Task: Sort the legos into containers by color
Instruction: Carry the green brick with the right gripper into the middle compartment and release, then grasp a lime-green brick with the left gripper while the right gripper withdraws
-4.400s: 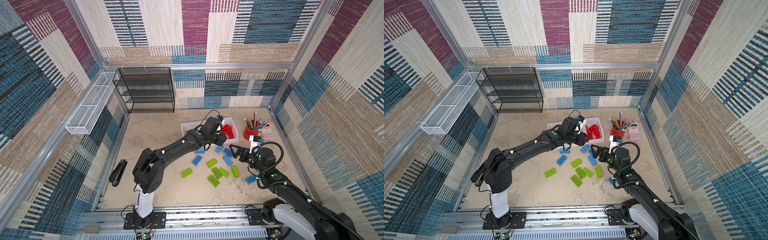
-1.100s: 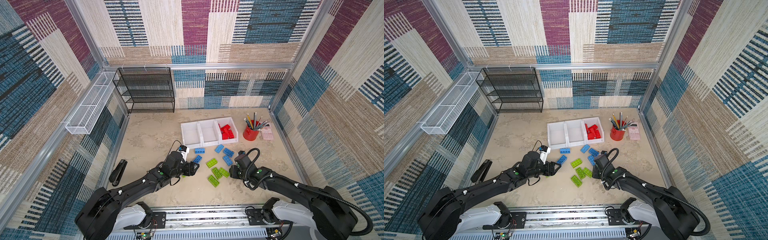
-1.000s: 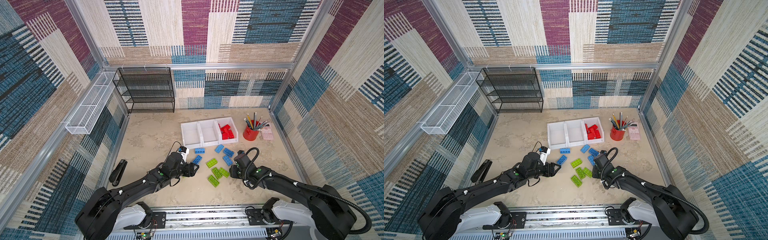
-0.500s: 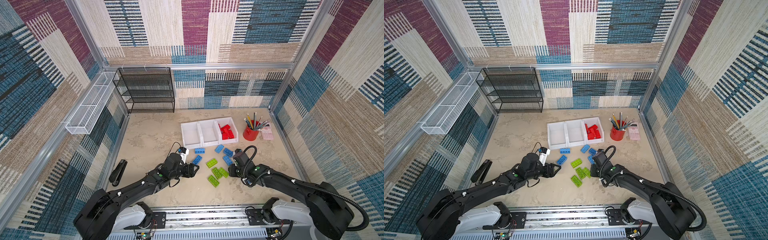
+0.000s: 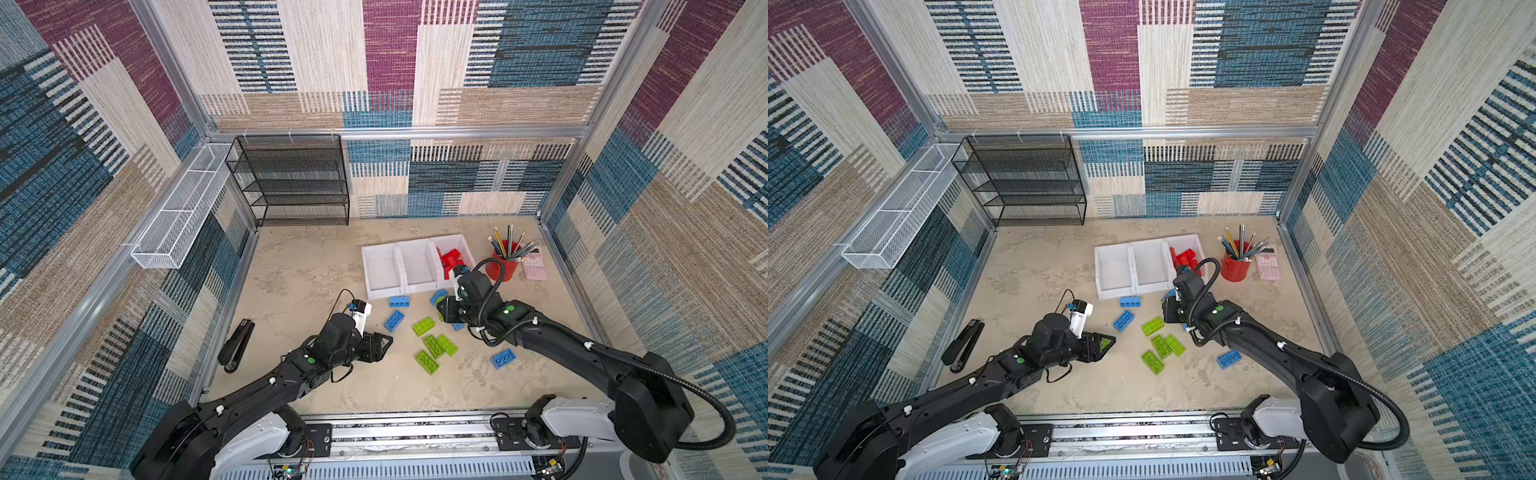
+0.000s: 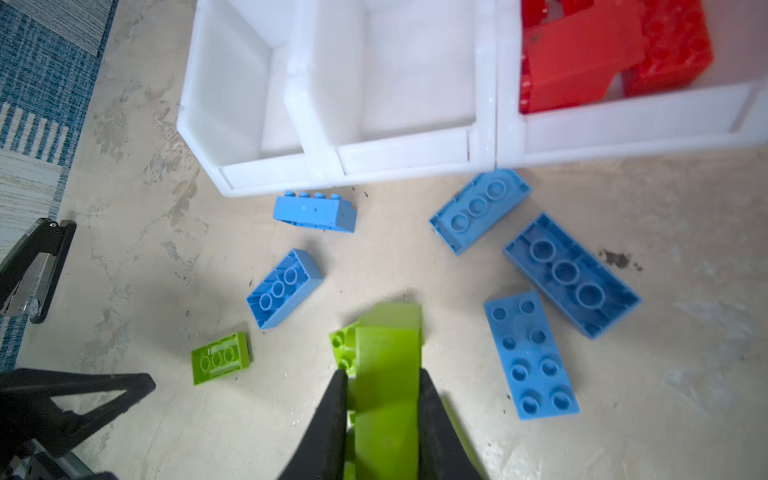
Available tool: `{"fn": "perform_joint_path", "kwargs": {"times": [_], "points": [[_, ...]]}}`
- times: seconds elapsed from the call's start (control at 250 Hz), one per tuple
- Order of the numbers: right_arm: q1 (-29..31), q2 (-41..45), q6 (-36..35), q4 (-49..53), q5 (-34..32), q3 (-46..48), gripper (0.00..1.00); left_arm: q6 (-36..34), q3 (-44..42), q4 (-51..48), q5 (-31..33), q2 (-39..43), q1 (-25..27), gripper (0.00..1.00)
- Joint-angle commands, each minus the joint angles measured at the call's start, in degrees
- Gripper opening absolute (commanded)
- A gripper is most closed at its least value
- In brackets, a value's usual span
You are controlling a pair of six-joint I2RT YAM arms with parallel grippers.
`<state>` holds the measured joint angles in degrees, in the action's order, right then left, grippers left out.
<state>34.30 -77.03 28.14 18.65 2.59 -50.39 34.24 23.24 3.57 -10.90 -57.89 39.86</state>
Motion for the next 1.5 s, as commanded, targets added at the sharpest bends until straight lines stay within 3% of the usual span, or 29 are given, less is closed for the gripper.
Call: {"fn": "perform_joint_path", "kwargs": {"times": [0.0,0.34,0.576,0.784,1.144,1.344,1.5], "points": [[-0.59,-4.74,-2.70,-2.63,1.40,-5.16,0.25,-1.05,-0.89,-3.19,1.88,2.27,-0.11,0.68],[-5.07,-22.10,-5.41,-3.59,3.83,-22.60,0.25,-0.68,-1.95,-12.49,12.29,7.91,-0.13,0.69],[-6.19,-30.81,-6.10,-2.58,4.43,-31.45,0.26,-1.18,-2.17,-12.12,13.23,7.75,-0.22,0.69],[-6.98,-35.10,-6.38,-1.65,5.31,-35.32,0.32,-2.35,-0.49,-12.29,12.47,3.48,-0.22,0.69],[-8.10,-33.98,-6.85,-2.66,6.20,-34.54,0.49,-4.39,4.39,-13.68,9.49,-6.07,-0.22,0.69],[-8.26,-28.15,-7.04,-6.63,6.99,-27.56,0.62,-6.56,10.32,-18.95,8.63,-14.22,-0.26,0.78],[-8.25,-21.89,-7.28,-9.63,7.25,-20.34,0.70,-6.70,13.36,-20.33,8.17,-19.63,-0.13,0.80]]}}
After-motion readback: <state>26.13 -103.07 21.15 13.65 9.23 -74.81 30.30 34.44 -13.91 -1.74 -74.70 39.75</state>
